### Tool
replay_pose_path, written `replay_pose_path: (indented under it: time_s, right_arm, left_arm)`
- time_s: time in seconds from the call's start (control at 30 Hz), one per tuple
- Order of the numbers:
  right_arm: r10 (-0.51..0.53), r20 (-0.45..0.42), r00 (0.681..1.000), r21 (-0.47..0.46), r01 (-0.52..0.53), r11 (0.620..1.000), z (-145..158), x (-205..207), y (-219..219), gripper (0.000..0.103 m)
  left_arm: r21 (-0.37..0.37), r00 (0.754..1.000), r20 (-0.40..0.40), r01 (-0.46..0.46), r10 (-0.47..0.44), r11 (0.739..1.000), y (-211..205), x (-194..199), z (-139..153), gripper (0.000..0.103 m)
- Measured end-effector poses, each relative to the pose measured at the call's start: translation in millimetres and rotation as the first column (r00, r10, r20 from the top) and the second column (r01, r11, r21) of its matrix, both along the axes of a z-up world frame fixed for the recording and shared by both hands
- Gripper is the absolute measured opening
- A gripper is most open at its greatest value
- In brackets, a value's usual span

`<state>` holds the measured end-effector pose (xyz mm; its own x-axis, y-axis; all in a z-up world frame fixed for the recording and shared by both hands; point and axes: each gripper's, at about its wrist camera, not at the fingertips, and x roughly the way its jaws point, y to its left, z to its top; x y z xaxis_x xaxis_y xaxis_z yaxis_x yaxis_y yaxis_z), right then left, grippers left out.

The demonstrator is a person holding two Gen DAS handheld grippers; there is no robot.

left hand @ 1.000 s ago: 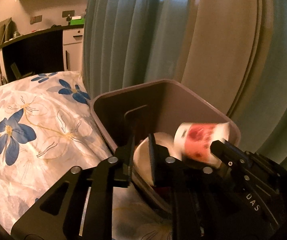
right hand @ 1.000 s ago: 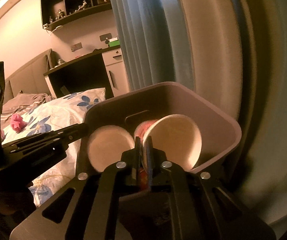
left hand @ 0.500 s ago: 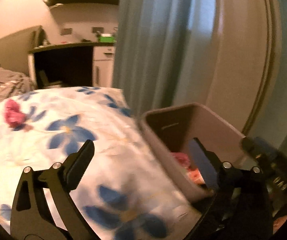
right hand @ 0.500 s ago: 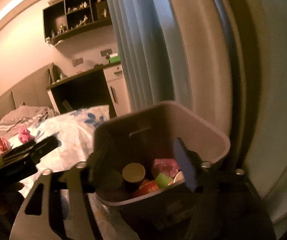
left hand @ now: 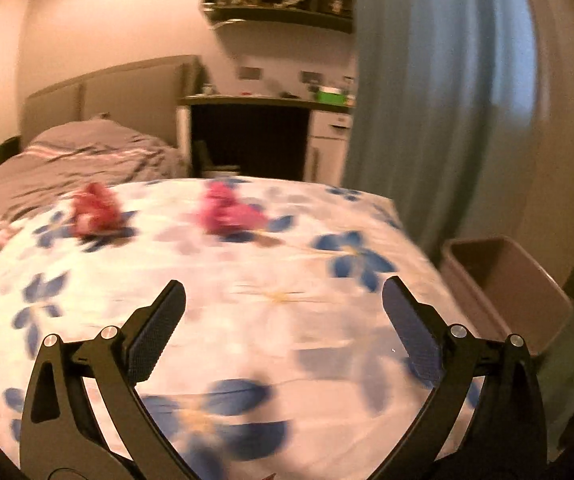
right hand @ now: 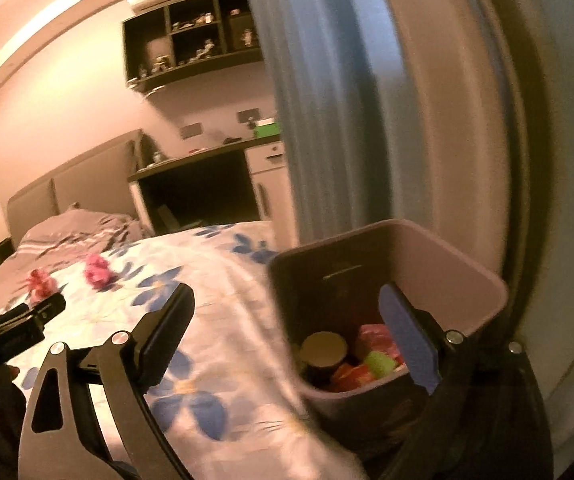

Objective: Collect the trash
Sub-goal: 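Move both tools back over the red wrapper and pink bag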

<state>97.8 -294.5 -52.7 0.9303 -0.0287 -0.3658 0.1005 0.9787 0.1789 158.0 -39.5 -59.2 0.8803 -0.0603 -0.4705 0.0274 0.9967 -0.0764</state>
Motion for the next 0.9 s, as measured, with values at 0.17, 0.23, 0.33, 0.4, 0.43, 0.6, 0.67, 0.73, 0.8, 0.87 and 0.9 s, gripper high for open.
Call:
replay_pose_path:
  time_s: [0.17, 0.23, 0.33, 0.4, 0.43, 0.6, 0.67, 0.73, 0.8, 0.87, 0.9]
  right_arm:
    - [0.071, 0.003, 0.997, -0.016, -0.071, 0.997, 3.3, 6.1, 40.3, 0.09]
    - [0.093, 0.001, 0.996, -0.019, -0.093, 0.996, 2.8, 8.1, 54.8, 0.09]
    - [0.122, -0.004, 0.993, -0.011, -0.122, 0.993, 2.6, 12.7, 75.7, 0.091]
    - [0.14, -0.009, 0.99, -0.016, -0.141, 0.99, 2.1, 16.9, 89.7, 0.091]
    - [0.149, -0.011, 0.989, -0.019, -0.149, 0.989, 2.0, 17.9, 95.4, 0.091]
    - [0.194, -0.024, 0.981, -0.029, -0.195, 0.98, 0.3, 31.6, 123.8, 0.09]
    - [0.218, -0.028, 0.976, -0.031, -0.219, 0.975, -0.8, 39.5, 137.8, 0.09]
    - [0.24, -0.03, 0.97, -0.036, -0.241, 0.97, -1.2, 49.6, 151.7, 0.09]
    - [0.258, -0.03, 0.966, -0.041, -0.259, 0.965, -2.2, 62.1, 166.2, 0.09]
    - [0.266, -0.036, 0.963, -0.047, -0.268, 0.962, -3.4, 75.1, 176.7, 0.09]
    - [0.275, -0.038, 0.961, -0.046, -0.276, 0.96, -3.9, 83.4, 183.3, 0.09]
  left_arm:
    - [-0.01, 0.992, 0.003, -0.13, 0.13, 0.991, 55.9, -11.8, 3.6, 0.097]
    - [-0.011, 0.987, 0.002, -0.16, 0.16, 0.987, 70.4, -15.0, 4.9, 0.097]
    - [-0.012, 0.981, 0.003, -0.196, 0.196, 0.981, 90.8, -19.7, 5.0, 0.097]
    - [-0.009, 0.976, 0.005, -0.218, 0.218, 0.976, 100.8, -22.3, 5.2, 0.097]
    - [-0.01, 0.974, 0.005, -0.227, 0.227, 0.974, 106.3, -23.1, 5.0, 0.097]
    - [-0.015, 0.965, 0.0, -0.261, 0.261, 0.965, 129.0, -22.2, 3.3, 0.097]
    - [-0.014, 0.962, -0.003, -0.272, 0.272, 0.962, 137.2, -20.3, 2.3, 0.097]
    - [-0.011, 0.96, -0.002, -0.279, 0.279, 0.96, 144.1, -18.1, 2.4, 0.097]
    - [-0.003, 0.956, 0.001, -0.293, 0.293, 0.956, 153.0, -13.5, 2.6, 0.097]
    - [0.01, 0.951, 0.009, -0.309, 0.309, 0.951, 161.7, -8.1, 3.6, 0.097]
    - [0.016, 0.947, 0.012, -0.321, 0.321, 0.947, 166.8, -4.9, 4.6, 0.097]
